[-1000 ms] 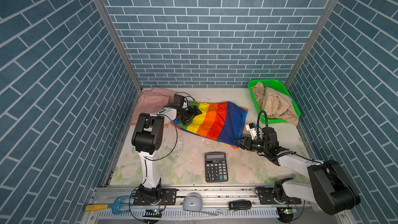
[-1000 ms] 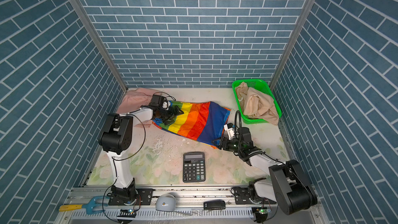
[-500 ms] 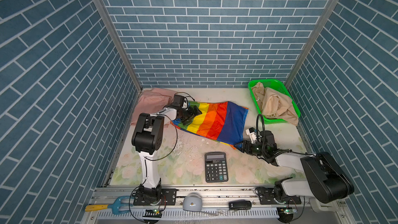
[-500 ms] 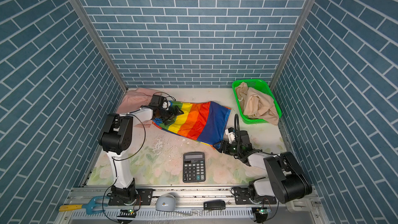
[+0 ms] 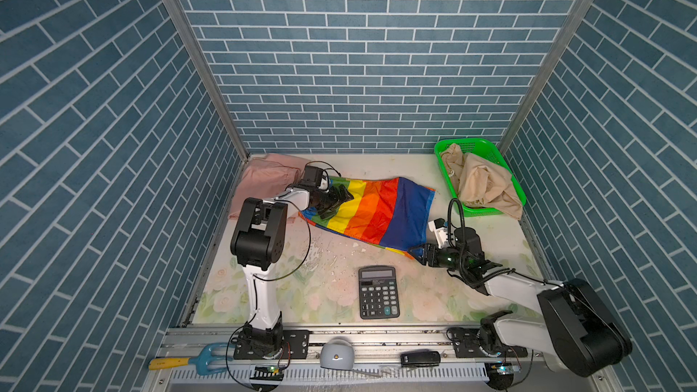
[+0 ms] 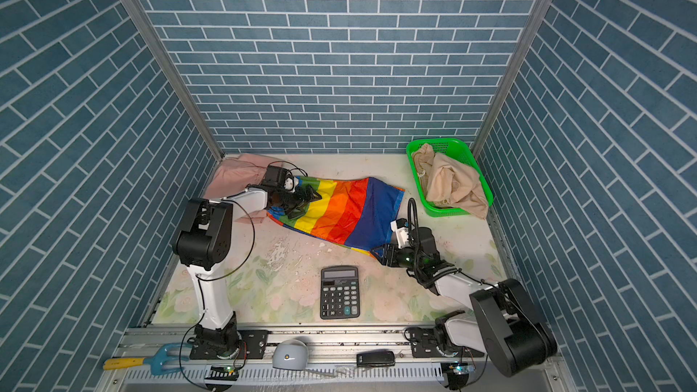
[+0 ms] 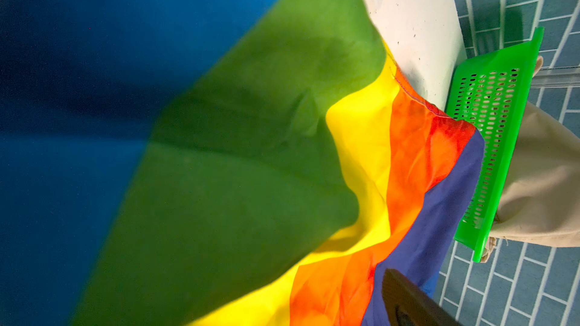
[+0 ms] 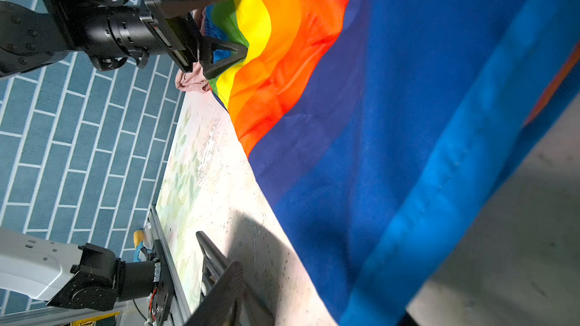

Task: Fold and stack the shorts

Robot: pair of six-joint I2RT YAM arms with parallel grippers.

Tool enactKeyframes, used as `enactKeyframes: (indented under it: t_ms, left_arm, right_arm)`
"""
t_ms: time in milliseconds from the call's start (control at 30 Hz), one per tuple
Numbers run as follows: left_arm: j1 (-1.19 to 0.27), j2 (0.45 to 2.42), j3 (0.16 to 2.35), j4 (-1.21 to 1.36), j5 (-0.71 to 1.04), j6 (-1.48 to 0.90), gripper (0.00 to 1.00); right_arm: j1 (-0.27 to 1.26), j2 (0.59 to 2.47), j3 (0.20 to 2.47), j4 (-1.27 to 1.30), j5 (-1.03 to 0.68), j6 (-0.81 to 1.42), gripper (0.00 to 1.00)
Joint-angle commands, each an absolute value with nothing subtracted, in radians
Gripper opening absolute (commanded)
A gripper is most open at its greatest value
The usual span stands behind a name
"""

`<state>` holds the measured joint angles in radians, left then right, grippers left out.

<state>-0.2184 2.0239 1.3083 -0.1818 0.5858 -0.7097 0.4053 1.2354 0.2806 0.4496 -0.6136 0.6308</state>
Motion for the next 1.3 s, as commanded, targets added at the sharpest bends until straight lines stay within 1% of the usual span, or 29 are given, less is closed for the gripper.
enactKeyframes:
  t_ms: [0, 100, 167, 333, 500, 667, 900, 967, 1033, 1067, 1167, 1267]
  left_arm:
    - [-0.217, 2.091, 1.278, -0.237, 0.549, -0.698, 1.0]
    - [-0.219, 2.097, 1.282, -0.232, 0.552, -0.703, 1.0]
    - [-0.219, 2.097, 1.282, -0.23, 0.552, -0.704, 1.0]
    - [-0.219, 2.093, 1.286, -0.239, 0.554, -0.701, 1.0]
    - [-0.219, 2.094, 1.284, -0.243, 0.555, -0.699, 1.0]
    - [-0.219, 2.095, 1.289, -0.247, 0.557, -0.699, 1.0]
    - [-0.219, 2.097, 1.298, -0.253, 0.557, -0.698, 1.0]
    - [-0.219, 2.1, 1.298, -0.255, 0.559, -0.697, 1.0]
    - [-0.218, 2.104, 1.3, -0.256, 0.563, -0.697, 1.0]
    - [-0.216, 2.105, 1.299, -0.253, 0.566, -0.699, 1.0]
    - [-0.204, 2.112, 1.294, -0.244, 0.575, -0.701, 1.0]
    - [-0.188, 2.114, 1.294, -0.247, 0.578, -0.697, 1.0]
  right_arm:
    - [0.41, 1.155, 0.287, 0.344, -0.544, 0.56, 0.56]
    - [0.408, 1.148, 0.309, 0.292, -0.538, 0.529, 0.56]
    - [0.41, 1.167, 0.312, 0.301, -0.542, 0.525, 0.56]
    - [0.417, 1.299, 0.288, 0.478, -0.61, 0.569, 0.55]
    - [0.444, 1.403, 0.271, 0.637, -0.638, 0.592, 0.54]
    - [0.504, 1.448, 0.293, 0.701, -0.618, 0.603, 0.54]
    - [0.544, 1.509, 0.335, 0.705, -0.519, 0.573, 0.53]
    - [0.542, 1.519, 0.358, 0.673, -0.483, 0.555, 0.48]
    - [0.542, 1.504, 0.382, 0.611, -0.442, 0.53, 0.41]
    - [0.543, 1.485, 0.389, 0.572, -0.418, 0.509, 0.35]
    - [0.54, 1.397, 0.398, 0.432, -0.346, 0.439, 0.23]
    - [0.539, 1.309, 0.41, 0.26, -0.283, 0.361, 0.08]
